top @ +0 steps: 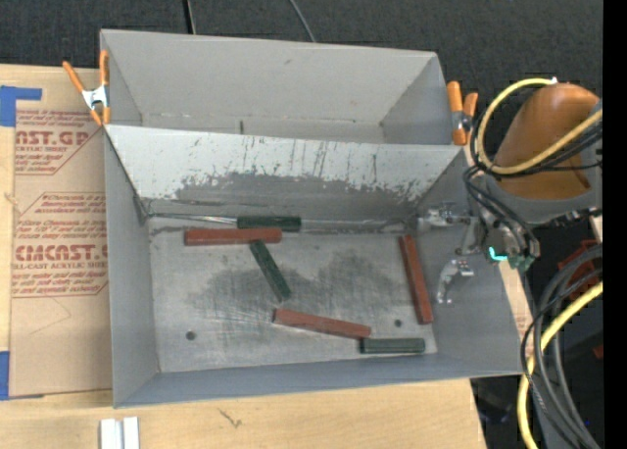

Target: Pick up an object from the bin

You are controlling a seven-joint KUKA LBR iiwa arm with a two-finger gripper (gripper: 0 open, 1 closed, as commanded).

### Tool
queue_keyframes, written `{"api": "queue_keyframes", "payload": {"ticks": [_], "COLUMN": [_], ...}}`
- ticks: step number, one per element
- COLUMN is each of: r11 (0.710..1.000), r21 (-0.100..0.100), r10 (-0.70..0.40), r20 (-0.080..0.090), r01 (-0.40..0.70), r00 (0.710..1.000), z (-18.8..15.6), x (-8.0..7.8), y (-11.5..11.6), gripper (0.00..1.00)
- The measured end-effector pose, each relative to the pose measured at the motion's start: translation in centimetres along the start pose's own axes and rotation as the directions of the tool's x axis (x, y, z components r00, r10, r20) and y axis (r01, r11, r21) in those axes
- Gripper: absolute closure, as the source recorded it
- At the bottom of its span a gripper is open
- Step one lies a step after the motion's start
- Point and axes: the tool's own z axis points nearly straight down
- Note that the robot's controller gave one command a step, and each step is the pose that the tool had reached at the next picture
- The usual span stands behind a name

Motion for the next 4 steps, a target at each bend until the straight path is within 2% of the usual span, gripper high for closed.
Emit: {"api": "queue_keyframes", "payload": {"ticks": [1,2,3,4], "r11": [1.0,0.981,0.943,0.977], "r21": [0.002,0.006,0.001,0.01], "r10": [-0.002,-0.193,-0.332,-0.215], "r20": [0.008,0.013,0.006,0.016], "r01": [0.002,0.193,0.332,0.215], "r00": [1.0,0.981,0.943,0.977], "z": [-0.5,3.0,6.3,6.9], "x": [-0.2,1.5,2.6,6.3], "y": [0.1,3.6,4.1,6.6], "gripper": [0.0,0.0,0.0,1.0]}}
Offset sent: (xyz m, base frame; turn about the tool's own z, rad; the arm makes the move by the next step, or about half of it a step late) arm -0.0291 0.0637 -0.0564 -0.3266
